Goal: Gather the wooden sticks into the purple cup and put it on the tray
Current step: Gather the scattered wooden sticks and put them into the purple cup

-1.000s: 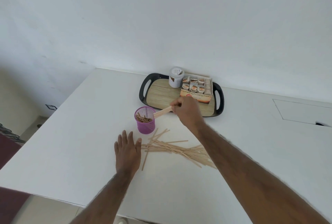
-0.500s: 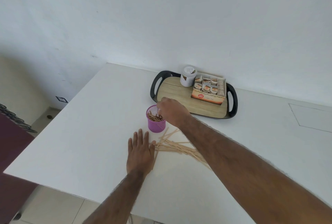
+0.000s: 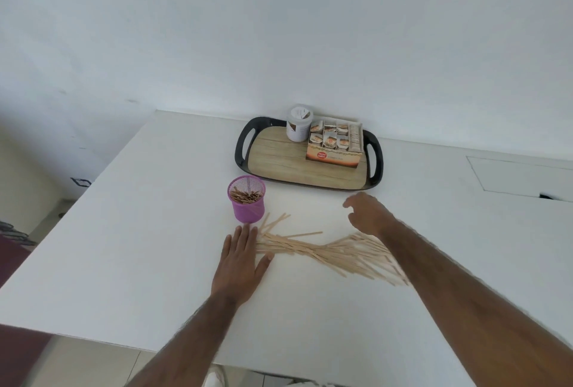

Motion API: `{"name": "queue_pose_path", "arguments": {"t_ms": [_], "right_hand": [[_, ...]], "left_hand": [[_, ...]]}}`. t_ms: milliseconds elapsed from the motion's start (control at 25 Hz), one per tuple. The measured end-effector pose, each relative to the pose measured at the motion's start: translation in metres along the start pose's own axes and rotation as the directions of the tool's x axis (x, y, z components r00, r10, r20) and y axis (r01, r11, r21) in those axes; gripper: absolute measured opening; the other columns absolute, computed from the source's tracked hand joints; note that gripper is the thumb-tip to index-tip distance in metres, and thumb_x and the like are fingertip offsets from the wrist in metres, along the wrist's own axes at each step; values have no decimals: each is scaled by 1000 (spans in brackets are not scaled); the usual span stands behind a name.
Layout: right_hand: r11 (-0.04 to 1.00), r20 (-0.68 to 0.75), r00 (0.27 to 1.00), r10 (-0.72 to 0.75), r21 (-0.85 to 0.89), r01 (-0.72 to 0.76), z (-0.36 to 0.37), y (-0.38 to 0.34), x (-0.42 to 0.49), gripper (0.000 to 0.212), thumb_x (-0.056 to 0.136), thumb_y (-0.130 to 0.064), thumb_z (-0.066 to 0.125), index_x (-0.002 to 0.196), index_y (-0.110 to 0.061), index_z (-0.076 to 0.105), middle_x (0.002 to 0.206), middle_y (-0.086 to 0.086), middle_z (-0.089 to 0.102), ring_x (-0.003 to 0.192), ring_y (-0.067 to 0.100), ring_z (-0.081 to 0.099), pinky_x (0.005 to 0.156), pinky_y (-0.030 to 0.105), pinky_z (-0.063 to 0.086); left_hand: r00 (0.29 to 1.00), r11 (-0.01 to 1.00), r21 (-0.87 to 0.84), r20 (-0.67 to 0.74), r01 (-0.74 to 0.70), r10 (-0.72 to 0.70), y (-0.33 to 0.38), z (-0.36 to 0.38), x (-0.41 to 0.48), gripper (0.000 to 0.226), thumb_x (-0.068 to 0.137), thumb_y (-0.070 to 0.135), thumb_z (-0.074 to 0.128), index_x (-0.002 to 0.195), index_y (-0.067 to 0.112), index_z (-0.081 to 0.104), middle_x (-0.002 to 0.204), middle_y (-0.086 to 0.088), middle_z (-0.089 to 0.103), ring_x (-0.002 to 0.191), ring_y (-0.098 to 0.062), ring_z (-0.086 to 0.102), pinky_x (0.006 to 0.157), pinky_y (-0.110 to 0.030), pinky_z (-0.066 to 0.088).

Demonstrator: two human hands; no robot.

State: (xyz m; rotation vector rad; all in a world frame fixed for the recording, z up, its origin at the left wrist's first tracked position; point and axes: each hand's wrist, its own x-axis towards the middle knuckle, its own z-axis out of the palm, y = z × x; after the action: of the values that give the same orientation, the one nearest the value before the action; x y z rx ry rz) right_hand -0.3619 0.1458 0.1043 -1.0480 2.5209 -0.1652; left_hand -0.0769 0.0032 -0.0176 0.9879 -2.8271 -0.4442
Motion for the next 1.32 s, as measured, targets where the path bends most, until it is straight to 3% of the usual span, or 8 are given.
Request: {"name": "queue_pose_path", "arguments": {"t_ms": [200, 440, 560, 680, 920, 1080, 1200, 1320], "right_hand": [[976, 67, 991, 117, -193, -102, 35, 49, -36, 37, 88, 0, 40, 120, -9, 56, 124, 11, 45, 120, 32, 47, 96, 48, 49], [972, -6, 989, -149, -183, 145, 69, 12, -48, 31, 93, 0, 41, 119, -6, 57, 123, 13, 46, 115, 32, 48, 91, 41, 48], [973, 68, 975, -211, -84, 216, 63, 11, -50, 44, 97, -39, 52, 132, -13, 55, 130, 7, 47, 123, 28, 46, 100, 43, 42], [903, 155, 957, -246, -322, 284, 64, 13, -52, 85, 70, -78, 61, 130, -18, 52, 125, 3, 46, 117, 25, 44, 95, 47, 43], [914, 64, 943, -327, -233, 332, 78, -5, -48, 46, 92, -40, 66, 131, -18, 59, 129, 5, 47, 123, 25, 44, 98, 42, 43], [963, -41, 967, -251, 88, 254, 66, 21, -46, 66, 87, -47, 72, 144, -23, 50, 141, -2, 45, 135, 21, 40, 111, 37, 35], [983, -68, 984, -162, 71, 167, 68, 56, -62, 101, 82, -75, 59, 161, -25, 19, 167, -5, 13, 155, 20, 7, 125, 39, 9], [966, 21, 976, -218, -138, 219, 96, 67, -84, 113, 79, -92, 21, 160, -22, -16, 163, -5, -29, 152, 16, -26, 125, 44, -10]], "left_hand": [[999, 999, -12, 24, -38, 38, 33, 8, 3, 84, 97, 64, 20, 162, 11, 13, 170, -7, 8, 158, -23, 2, 128, -41, 2], [989, 992, -22, 81, -124, 125, 68, 14, 11, 82, 95, 60, 17, 163, 16, 9, 171, -7, 8, 158, -23, -1, 127, -41, -3], [981, 986, -16, 97, -168, 168, 71, 14, 14, 82, 98, 62, 31, 163, 18, 5, 171, -5, 7, 158, -21, -2, 127, -41, -5], [985, 988, -60, 98, -139, 145, 70, 13, 19, 90, 96, 65, 42, 163, 18, 5, 171, -5, 10, 158, -22, 1, 127, -42, -2], [972, 964, -185, 104, -190, 211, 82, -2, 27, 84, 94, 47, 63, 161, 23, 19, 161, -1, 35, 152, -23, 23, 124, -37, 15], [979, 957, -225, 54, -181, 198, 66, -12, 30, 89, 90, 55, 65, 160, 26, 19, 166, 3, 25, 152, -20, 20, 125, -40, 19], [978, 982, -81, 110, -171, 179, 37, -5, 15, 97, 92, 75, 39, 162, 24, -5, 168, 6, -17, 155, -13, -17, 127, -40, -5], [970, 979, 36, 144, -201, 194, 30, 5, 4, 96, 93, 79, 22, 161, 20, -11, 166, 4, -25, 154, -15, -23, 125, -43, -10]]}}
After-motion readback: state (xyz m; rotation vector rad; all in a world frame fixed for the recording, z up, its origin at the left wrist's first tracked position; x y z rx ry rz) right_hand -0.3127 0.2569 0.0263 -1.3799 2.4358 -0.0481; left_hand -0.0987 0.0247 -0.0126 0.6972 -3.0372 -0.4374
